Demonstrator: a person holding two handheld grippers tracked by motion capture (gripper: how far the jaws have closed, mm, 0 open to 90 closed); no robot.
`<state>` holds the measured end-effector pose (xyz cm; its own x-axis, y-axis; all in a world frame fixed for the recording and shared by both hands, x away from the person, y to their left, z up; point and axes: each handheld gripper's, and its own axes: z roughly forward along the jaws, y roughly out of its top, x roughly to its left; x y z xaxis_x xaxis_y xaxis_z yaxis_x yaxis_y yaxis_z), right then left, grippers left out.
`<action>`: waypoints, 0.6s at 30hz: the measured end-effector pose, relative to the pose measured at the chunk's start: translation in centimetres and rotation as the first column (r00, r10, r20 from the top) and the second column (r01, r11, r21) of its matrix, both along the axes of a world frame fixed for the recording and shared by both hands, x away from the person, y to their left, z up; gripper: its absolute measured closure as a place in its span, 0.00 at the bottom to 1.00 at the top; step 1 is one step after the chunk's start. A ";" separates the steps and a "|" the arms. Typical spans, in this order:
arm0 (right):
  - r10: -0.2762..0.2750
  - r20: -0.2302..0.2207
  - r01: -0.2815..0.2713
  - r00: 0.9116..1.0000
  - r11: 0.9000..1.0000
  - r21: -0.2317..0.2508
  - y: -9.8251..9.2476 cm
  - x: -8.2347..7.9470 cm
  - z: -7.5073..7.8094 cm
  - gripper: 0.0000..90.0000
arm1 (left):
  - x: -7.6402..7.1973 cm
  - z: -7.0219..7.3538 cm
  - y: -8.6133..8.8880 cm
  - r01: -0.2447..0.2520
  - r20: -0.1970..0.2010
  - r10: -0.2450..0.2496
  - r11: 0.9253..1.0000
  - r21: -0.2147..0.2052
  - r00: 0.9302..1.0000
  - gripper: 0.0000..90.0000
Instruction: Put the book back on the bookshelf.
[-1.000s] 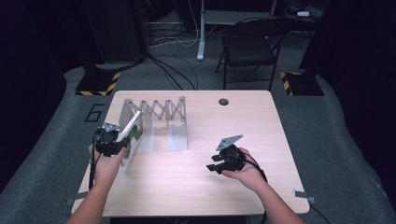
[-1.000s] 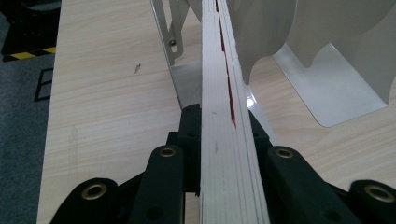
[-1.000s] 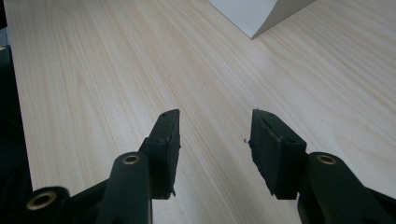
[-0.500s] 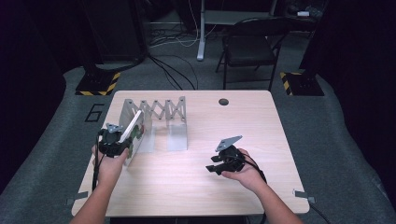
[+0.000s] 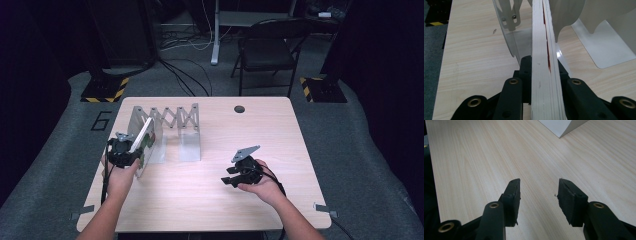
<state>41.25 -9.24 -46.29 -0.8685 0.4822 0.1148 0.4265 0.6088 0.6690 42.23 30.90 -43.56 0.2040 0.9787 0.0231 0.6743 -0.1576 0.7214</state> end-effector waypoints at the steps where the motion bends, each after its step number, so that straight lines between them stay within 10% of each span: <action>1: 0.000 0.000 0.000 1.000 1.000 0.000 0.0 0.0 0.0 0.59 | 0.0 0.0 0.0 0.000 0.000 0.000 1.000 0.000 1.000 0.84; 18: 0.001 -0.006 -0.001 1.000 1.000 0.002 -0.1 0.0 -0.1 0.59 | 0.5 -0.4 -0.2 -0.048 -0.003 0.048 0.999 -0.012 0.999 0.83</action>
<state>41.27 -9.32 -46.43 -0.8681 0.4813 0.1214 0.4302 0.6075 0.6677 42.75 30.74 -44.01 0.1570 0.9875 0.0103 0.6828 -0.1161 0.7213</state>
